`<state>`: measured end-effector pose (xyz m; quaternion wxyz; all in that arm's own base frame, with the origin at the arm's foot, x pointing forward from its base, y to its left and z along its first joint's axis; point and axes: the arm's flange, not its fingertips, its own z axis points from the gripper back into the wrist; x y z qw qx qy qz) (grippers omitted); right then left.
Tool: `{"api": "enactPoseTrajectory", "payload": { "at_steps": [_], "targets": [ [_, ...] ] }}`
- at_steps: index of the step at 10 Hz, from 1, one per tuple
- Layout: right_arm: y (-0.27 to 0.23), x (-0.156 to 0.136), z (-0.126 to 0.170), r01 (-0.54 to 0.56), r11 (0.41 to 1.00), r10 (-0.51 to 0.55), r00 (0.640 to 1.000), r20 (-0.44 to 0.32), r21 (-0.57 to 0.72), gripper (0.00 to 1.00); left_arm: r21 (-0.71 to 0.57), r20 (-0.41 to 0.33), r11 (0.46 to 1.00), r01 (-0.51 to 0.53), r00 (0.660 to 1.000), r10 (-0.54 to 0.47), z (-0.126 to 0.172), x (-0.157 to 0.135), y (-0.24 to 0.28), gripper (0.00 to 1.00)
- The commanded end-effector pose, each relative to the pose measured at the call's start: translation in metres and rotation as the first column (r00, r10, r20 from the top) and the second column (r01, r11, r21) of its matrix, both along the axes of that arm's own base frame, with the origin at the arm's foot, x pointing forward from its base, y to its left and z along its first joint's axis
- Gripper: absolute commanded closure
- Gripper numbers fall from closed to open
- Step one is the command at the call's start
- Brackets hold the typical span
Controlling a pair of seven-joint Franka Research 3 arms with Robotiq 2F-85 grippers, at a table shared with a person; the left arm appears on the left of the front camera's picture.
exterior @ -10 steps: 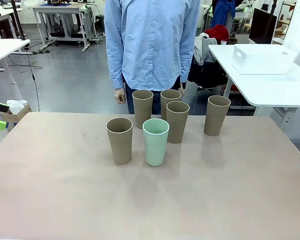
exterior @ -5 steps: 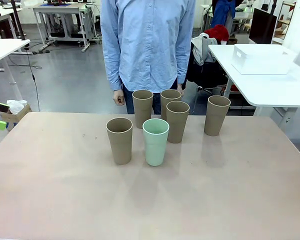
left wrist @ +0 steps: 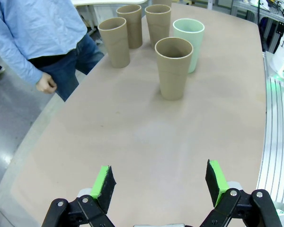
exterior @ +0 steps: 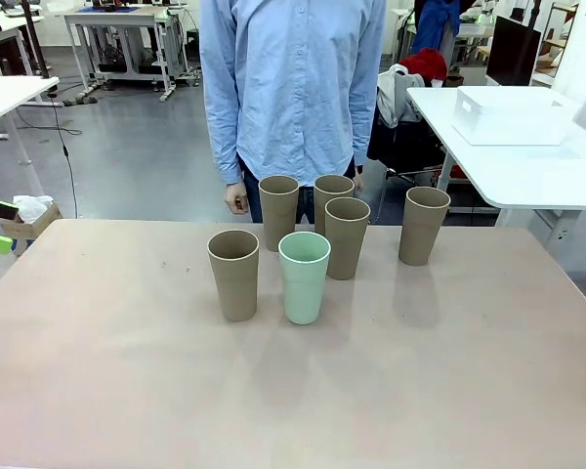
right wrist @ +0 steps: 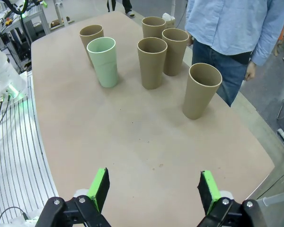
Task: Stack the cups and store them in the basket.
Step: Pick up two Reusable plastic cups , one in each hand.
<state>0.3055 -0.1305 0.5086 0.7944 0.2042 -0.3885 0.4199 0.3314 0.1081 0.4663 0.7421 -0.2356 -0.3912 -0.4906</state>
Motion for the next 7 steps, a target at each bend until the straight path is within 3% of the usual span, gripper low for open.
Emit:
{"api": "enactPoseTrajectory", "payload": {
  "at_steps": [1, 7],
  "targets": [
    [-0.0025, 0.0023, 0.0009, -0.019, 1.0, 0.018, 0.999, 0.027, 0.016, 0.0, -0.014, 0.02, 1.0, 0.014, 1.0, -0.014, 0.0008, 0.0002, 0.0011, 0.0],
    [0.0, 0.0, 0.0, -0.001, 1.0, 0.001, 1.0, 0.0, 0.0, 0.0, 0.0, 0.0, 1.0, 0.0, 1.0, 0.0, 0.0, 0.0, 0.0, 0.0]
  ]
}}
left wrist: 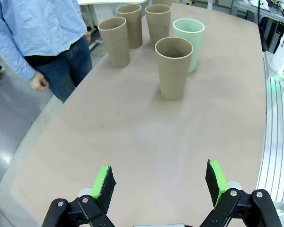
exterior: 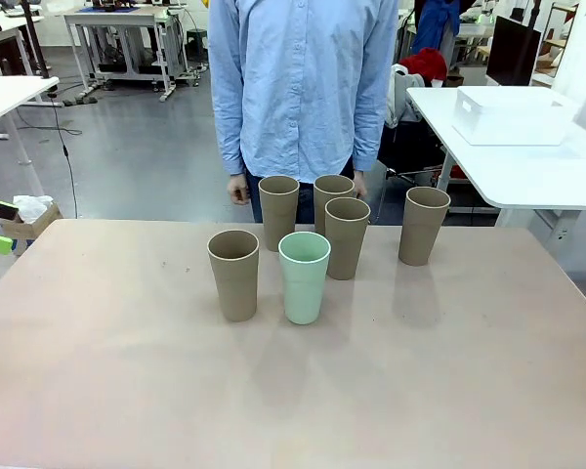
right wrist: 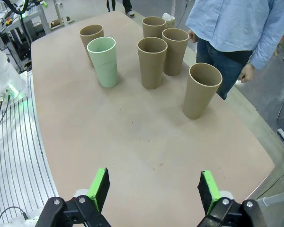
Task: Stack the cups and store them in the basket.
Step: Pick up two Reusable plastic cups , one in each hand.
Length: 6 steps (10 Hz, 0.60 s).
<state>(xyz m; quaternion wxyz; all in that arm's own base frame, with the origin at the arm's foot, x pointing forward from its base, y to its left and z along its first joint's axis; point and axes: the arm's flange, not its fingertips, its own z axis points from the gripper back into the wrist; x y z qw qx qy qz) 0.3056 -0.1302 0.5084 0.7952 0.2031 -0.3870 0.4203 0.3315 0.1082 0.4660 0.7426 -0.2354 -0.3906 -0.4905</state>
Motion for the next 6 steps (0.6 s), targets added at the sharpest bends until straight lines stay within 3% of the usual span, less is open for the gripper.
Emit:
{"api": "enactPoseTrajectory", "payload": {
  "at_steps": [1, 2, 3, 5, 6],
  "targets": [
    [0.008, 0.028, 0.005, -0.046, 0.999, 0.046, 0.998, -0.033, -0.003, 0.0, -0.016, -0.013, 1.0, 0.025, 1.0, -0.025, 0.003, 0.023, -0.004, 0.0],
    [0.013, 0.071, 0.009, -0.102, 0.995, 0.102, 0.994, -0.035, 0.002, 0.0, -0.035, -0.057, 0.995, 0.094, 0.994, -0.096, 0.005, 0.059, -0.013, 0.0],
    [0.014, 0.1, 0.008, -0.104, 0.994, 0.104, 0.994, 0.012, -0.015, 0.0, -0.047, -0.084, 0.99, 0.136, 0.987, -0.139, 0.002, 0.079, -0.023, 0.0],
    [0.013, 0.159, -0.009, -0.228, 0.968, 0.229, 0.973, 0.006, 0.108, 0.0, -0.085, -0.119, 0.971, 0.222, 0.966, -0.231, -0.016, 0.116, -0.054, 0.0],
    [0.011, 0.186, -0.022, -0.264, 0.952, 0.261, 0.964, 0.04, 0.154, 0.0, -0.136, -0.113, 0.956, 0.262, 0.954, -0.277, -0.032, 0.131, -0.069, 0.0]
  ]
}}
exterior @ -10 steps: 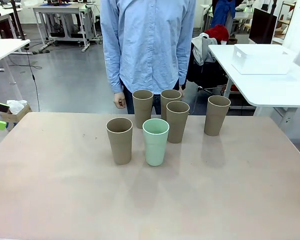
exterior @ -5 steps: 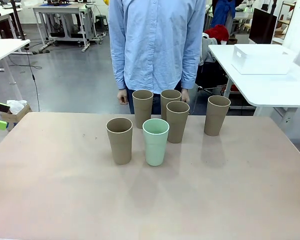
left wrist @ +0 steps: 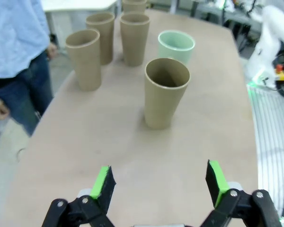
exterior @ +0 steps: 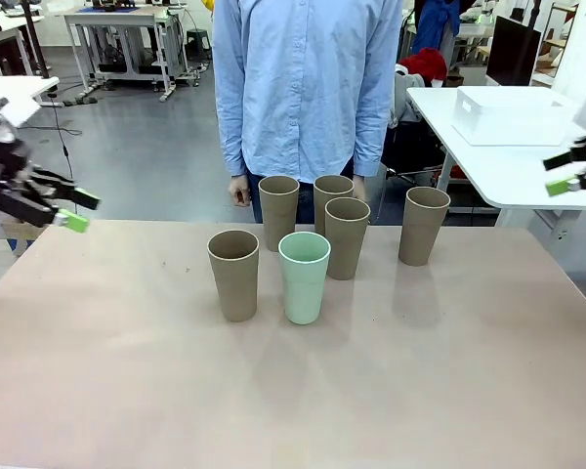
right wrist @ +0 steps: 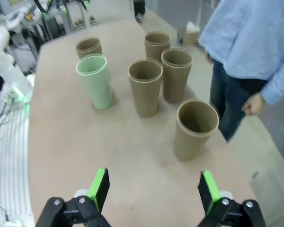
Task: Stack the cups and store them in the basket.
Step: Pick up two Reusable plastic cups , one in each hand.
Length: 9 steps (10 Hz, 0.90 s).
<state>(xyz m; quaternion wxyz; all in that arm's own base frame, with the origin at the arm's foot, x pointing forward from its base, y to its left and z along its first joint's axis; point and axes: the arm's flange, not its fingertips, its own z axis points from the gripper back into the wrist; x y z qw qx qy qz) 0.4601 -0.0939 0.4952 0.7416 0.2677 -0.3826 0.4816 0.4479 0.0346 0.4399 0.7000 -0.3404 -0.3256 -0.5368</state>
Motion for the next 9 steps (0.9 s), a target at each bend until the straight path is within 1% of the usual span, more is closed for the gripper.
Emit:
{"api": "enactPoseTrajectory", "payload": {
  "at_steps": [1, 2, 3, 4, 5, 6, 7, 8, 9],
  "targets": [
    [-0.026, 0.05, -0.034, -0.11, 0.985, 0.108, 0.994, 0.022, 0.133, 0.0, -0.134, -0.001, 0.988, 0.082, 0.997, -0.082, -0.029, 0.028, -0.007, 0.0],
    [-0.026, 0.067, -0.057, -0.14, 0.976, 0.134, 0.99, 0.043, 0.168, 0.0, -0.214, 0.013, 0.969, 0.121, 0.993, -0.121, -0.048, 0.037, -0.013, 0.0],
    [-0.029, 0.079, -0.078, -0.143, 0.97, 0.137, 0.99, 0.044, 0.195, 0.0, -0.269, 0.04, 0.948, 0.169, 0.986, -0.165, -0.065, 0.043, -0.017, 0.0],
    [-0.031, 0.091, -0.096, -0.162, 0.959, 0.159, 0.987, 0.029, 0.232, 0.0, -0.309, 0.053, 0.928, 0.208, 0.978, -0.201, -0.079, 0.048, -0.021, 0.0],
    [-0.031, 0.102, -0.116, -0.17, 0.95, 0.17, 0.985, 0.024, 0.262, 0.0, -0.348, 0.046, 0.906, 0.241, 0.97, -0.24, -0.095, 0.053, -0.028, 0.0],
    [-0.028, 0.105, -0.125, -0.183, 0.932, 0.182, 0.983, 0.033, 0.312, 0.0, -0.371, 0.051, 0.892, 0.259, 0.965, -0.258, -0.099, 0.055, -0.032, 0.0],
    [-0.028, 0.083, -0.12, -0.142, 0.96, 0.144, 0.989, 0.009, 0.242, 0.0, -0.374, 0.006, 0.891, 0.256, 0.962, -0.274, -0.088, 0.048, -0.028, 0.0],
    [-0.028, 0.083, -0.12, -0.142, 0.96, 0.144, 0.989, 0.009, 0.242, 0.0, -0.337, 0.036, 0.913, 0.229, 0.972, -0.231, -0.103, 0.045, -0.032, 0.0],
    [-0.028, 0.083, -0.12, -0.142, 0.96, 0.144, 0.989, 0.009, 0.242, 0.0, -0.337, 0.036, 0.913, 0.229, 0.972, -0.231, -0.103, 0.045, -0.032, 0.0]
  ]
}}
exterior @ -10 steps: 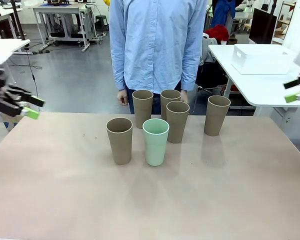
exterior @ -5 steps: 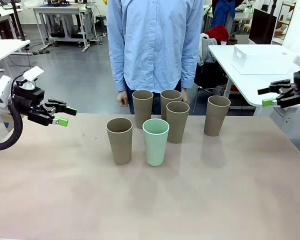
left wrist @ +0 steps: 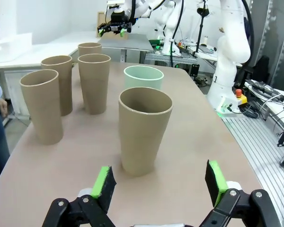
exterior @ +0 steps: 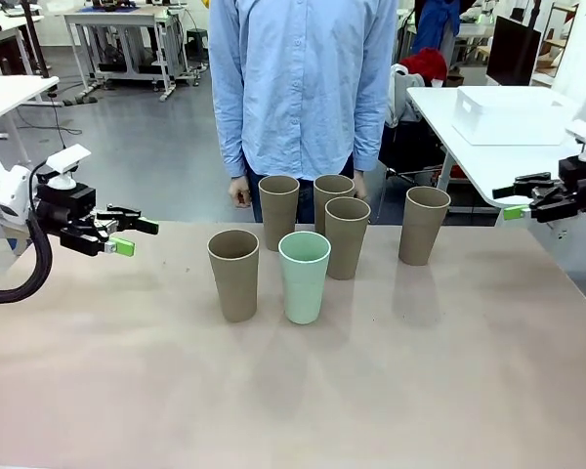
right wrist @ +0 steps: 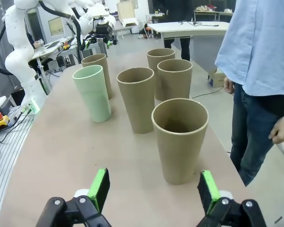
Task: Stack the cups and store them in the basket.
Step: Pick up two Reusable plastic cups , one in each hand.
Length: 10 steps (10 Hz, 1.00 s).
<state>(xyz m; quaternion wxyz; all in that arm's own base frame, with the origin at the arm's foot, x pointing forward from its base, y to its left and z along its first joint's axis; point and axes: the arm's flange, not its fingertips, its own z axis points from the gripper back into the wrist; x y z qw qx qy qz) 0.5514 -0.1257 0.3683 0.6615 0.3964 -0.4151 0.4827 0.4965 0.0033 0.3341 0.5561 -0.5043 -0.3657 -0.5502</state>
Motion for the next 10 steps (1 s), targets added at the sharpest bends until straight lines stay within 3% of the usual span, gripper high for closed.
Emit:
{"api": "enactPoseTrajectory", "payload": {
  "at_steps": [1, 2, 6, 10],
  "targets": [
    [0.004, -0.008, 0.007, 0.016, 1.0, -0.016, 1.0, 0.005, -0.02, 0.0, 0.017, 0.011, 1.0, -0.019, 1.0, 0.019, 0.002, -0.003, -0.001, 0.0],
    [0.0, 0.0, 0.0, 0.0, 1.0, 0.0, 1.0, 0.0, 0.0, 0.0, 0.0, 0.0, 1.0, 0.0, 1.0, 0.0, 0.0, 0.0, 0.0, 0.0],
    [0.013, 0.037, -0.042, -0.134, 0.972, 0.129, 0.991, 0.037, 0.192, 0.0, -0.052, 0.151, 0.998, 0.04, 0.988, -0.032, -0.044, -0.019, -0.042, 0.0],
    [0.038, 0.067, -0.091, -0.131, 0.961, 0.118, 0.991, 0.066, 0.242, 0.0, -0.141, 0.236, 0.989, 0.044, 0.972, -0.01, -0.071, -0.016, -0.065, 0.0]
  ]
}}
